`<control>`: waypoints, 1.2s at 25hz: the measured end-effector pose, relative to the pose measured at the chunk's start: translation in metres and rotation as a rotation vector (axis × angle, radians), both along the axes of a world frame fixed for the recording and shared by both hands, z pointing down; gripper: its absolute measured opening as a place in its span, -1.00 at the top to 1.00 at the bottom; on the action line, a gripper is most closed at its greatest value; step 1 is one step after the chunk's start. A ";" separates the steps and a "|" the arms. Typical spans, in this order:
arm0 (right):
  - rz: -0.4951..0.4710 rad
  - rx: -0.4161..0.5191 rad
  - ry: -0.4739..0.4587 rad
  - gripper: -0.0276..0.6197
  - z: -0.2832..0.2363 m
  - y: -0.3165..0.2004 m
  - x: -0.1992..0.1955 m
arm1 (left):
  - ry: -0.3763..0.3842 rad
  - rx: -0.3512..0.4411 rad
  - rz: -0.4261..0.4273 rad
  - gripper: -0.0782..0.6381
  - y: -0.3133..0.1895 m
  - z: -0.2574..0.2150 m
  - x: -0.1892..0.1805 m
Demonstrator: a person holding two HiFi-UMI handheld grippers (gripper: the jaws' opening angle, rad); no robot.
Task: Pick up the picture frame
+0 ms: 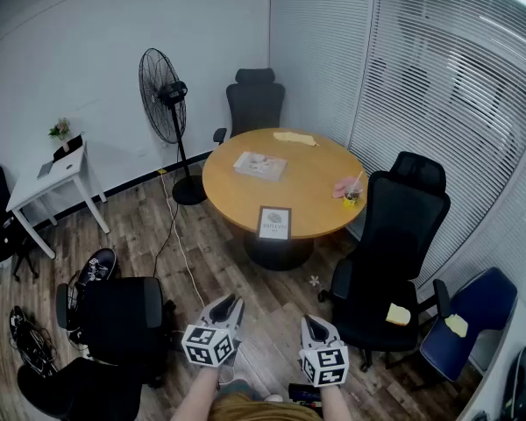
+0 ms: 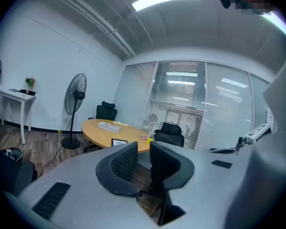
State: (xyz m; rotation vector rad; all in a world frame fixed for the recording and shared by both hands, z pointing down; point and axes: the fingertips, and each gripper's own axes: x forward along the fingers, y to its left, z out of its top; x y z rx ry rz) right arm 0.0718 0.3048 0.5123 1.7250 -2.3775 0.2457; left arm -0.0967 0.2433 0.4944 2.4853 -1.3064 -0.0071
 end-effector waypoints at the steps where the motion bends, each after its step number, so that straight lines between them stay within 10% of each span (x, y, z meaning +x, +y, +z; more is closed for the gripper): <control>1: -0.004 0.004 0.001 0.88 -0.002 -0.002 0.001 | 0.023 -0.016 0.001 0.52 -0.001 0.001 0.000; 18: 0.019 0.049 0.003 0.88 -0.012 -0.022 0.016 | 0.136 -0.089 0.077 0.45 -0.016 0.008 0.014; 30: 0.039 -0.048 0.041 0.87 0.023 -0.147 0.022 | 0.190 -0.166 0.058 0.44 -0.157 0.040 0.017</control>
